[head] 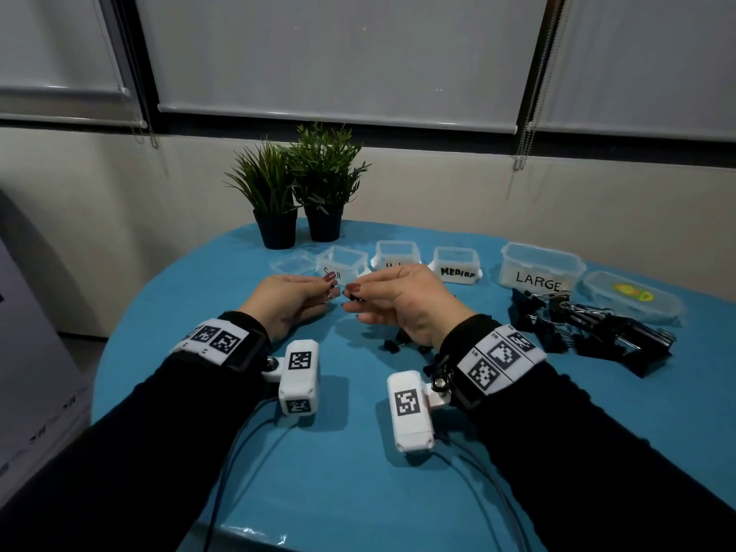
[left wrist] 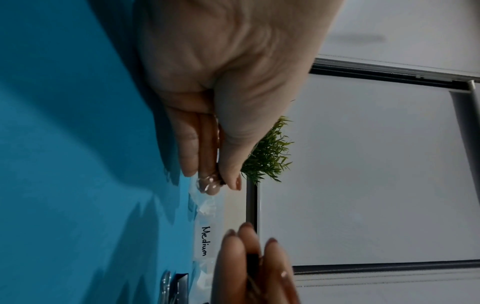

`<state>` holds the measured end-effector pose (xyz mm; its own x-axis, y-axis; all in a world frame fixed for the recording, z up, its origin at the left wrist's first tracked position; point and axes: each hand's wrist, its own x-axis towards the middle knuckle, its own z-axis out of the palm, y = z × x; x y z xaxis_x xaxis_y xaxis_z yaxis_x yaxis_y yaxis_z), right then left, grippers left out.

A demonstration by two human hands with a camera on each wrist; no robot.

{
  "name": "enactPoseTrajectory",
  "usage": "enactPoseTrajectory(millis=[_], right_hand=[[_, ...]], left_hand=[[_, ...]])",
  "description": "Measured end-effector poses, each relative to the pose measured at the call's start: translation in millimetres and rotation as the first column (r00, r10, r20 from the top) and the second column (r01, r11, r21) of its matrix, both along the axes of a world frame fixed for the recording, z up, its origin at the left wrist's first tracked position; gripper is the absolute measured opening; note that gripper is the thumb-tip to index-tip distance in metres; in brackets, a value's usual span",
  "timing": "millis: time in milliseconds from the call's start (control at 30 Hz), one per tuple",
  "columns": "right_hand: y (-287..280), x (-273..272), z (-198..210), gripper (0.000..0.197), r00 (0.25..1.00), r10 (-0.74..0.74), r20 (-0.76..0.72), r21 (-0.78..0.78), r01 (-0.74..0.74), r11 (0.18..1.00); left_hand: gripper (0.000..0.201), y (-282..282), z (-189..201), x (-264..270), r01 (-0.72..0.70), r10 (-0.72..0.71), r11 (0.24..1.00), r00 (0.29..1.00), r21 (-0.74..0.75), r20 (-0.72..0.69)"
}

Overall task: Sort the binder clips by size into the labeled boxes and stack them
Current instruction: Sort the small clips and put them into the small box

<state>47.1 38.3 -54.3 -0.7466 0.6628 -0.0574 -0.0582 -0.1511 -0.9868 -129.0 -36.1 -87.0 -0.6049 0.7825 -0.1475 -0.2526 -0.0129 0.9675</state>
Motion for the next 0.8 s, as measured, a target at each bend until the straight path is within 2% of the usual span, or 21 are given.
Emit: enactPoseTrajectory(millis=[133,367,467,667,733,800], right_hand=[[2,4,-7,0.021,1.000,0.018,0.005,0.015,-0.018,1.000],[11,6,-11,0.031,0.999,-0.041,0.023,0.052,0.039,0.998],[13,7,-13,0.033,0.999,-0.046,0.008,0.069,0.045,0.997],[13,9,-12,0.034,1.000,-0.029,0.005,0.094,0.029,0.995],[12,10,-12,0.029,1.000,-0.011,0.029,0.103,0.008,0.995],[12,10,-14,0.021,0.999,0.011,0.048,0.101,-0.016,0.995]], left_hand=[[0.011,-1,1,1,0.038,-0.038,0.999,0.999,-0.009,-0.014],[0.013,0,-2,0,0.010,-0.010,1.000,0.999,-0.005,-0.034],[0.006,0,-4,-3,0.002,-0.012,0.998,0.990,-0.070,-0.143],[0.011,-3,0,-11,-0.066,-0.018,0.974,0.933,-0.218,-0.361],[0.008,-3,-1,-12,-0.074,-0.027,0.969,0.918,-0.237,-0.397],[0.008,-3,-2,-16,-0.121,-0.026,0.958,0.867,-0.261,-0.497]])
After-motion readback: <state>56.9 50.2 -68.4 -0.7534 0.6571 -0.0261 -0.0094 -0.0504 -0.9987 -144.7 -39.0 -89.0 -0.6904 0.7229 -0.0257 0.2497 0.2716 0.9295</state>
